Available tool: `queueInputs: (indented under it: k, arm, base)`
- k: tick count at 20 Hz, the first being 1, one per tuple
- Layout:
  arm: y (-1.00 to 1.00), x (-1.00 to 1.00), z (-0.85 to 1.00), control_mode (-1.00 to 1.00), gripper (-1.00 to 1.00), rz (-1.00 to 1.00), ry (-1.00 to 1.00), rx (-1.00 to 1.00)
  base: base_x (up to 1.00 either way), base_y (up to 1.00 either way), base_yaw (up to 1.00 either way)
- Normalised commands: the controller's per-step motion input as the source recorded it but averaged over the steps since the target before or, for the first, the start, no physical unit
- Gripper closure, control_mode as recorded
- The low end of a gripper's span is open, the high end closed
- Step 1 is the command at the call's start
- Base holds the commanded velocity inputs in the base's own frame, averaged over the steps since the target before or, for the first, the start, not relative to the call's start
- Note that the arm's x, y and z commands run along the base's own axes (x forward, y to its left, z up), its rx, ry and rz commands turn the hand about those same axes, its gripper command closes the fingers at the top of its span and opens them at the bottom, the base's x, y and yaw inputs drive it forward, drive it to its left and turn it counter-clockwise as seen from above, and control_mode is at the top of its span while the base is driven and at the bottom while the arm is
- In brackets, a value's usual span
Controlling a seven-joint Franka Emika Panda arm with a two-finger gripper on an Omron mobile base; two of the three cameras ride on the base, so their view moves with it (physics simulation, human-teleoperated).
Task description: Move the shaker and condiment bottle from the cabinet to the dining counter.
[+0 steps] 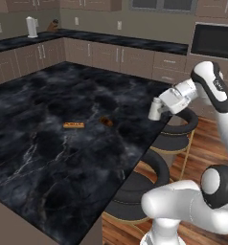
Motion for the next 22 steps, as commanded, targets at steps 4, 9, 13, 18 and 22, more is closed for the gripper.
queueInputs:
  k: [4,9,13,18,22]
  arm:
    - [0.51,0.38,-0.46,-1.0,1.0,0.19,-0.08,-0.01]
    - [0.27,0.15,-0.51,-1.0,1.0,0.07,-0.12,0.0]
    - [0.3,0.04,-0.62,-1.0,1.0,0.0,-0.14,0.01]
    - [0.36,0.4,-0.53,-1.0,1.0,0.0,-0.01,0.0]
    - [0.32,0.48,-0.42,-1.0,1.0,0.0,0.0,-0.04]
  base:
    - [0.0,0.0,0.0]
    - [0.0,0.0,0.0]
    - [0.0,0.0,0.0]
    - [0.0,0.0,0.0]
    - [0.0,0.0,0.0]
